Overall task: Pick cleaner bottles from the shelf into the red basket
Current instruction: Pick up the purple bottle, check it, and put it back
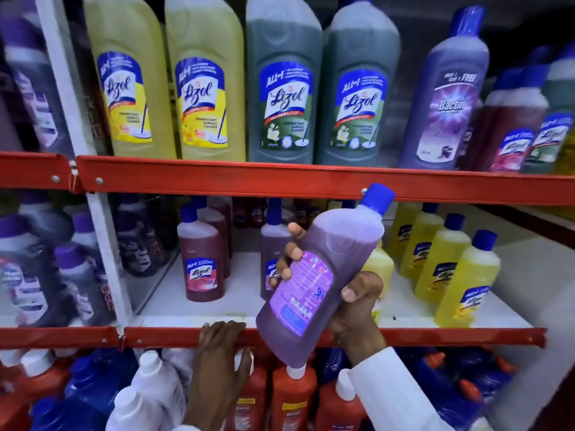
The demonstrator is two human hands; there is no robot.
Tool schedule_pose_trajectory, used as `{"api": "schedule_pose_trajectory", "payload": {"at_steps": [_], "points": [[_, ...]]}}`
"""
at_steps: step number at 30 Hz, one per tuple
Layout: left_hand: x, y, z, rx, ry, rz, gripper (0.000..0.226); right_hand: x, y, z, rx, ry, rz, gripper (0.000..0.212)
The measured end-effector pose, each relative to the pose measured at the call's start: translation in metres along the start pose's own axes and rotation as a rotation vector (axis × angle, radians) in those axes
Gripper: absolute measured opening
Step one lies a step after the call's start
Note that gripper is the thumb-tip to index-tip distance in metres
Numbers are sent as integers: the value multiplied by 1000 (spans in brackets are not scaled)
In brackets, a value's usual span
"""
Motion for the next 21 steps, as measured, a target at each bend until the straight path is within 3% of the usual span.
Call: {"api": "schedule_pose_trajectory", "payload": {"at_steps": [3, 5, 9, 12, 21], "points": [[3, 0, -1, -18, 21, 12, 43, 2, -8, -6, -6, -59, -10, 77], [3, 0, 1, -22, 21, 52, 49, 1, -15, -8, -52, -253, 176, 70], [2, 0, 7, -32, 15, 98, 50, 8, -18, -4, -266, -1042, 649, 71], [2, -1, 8, -54, 16, 68, 45, 11, -18, 3, -375, -1378, 787, 89], [-2, -5, 14, -93, -4, 43, 44, -18, -12, 21, -400, -1345, 925, 96]]}}
Point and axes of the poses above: each hand's wrist, its own y-axis towards the middle knuckle, its own x-axis out of the palm, z = x × y, the point moved 1 cm from there along y, towards the middle knuckle, and after that the axes turned 6 degrees about y, right-handed, at the moved point
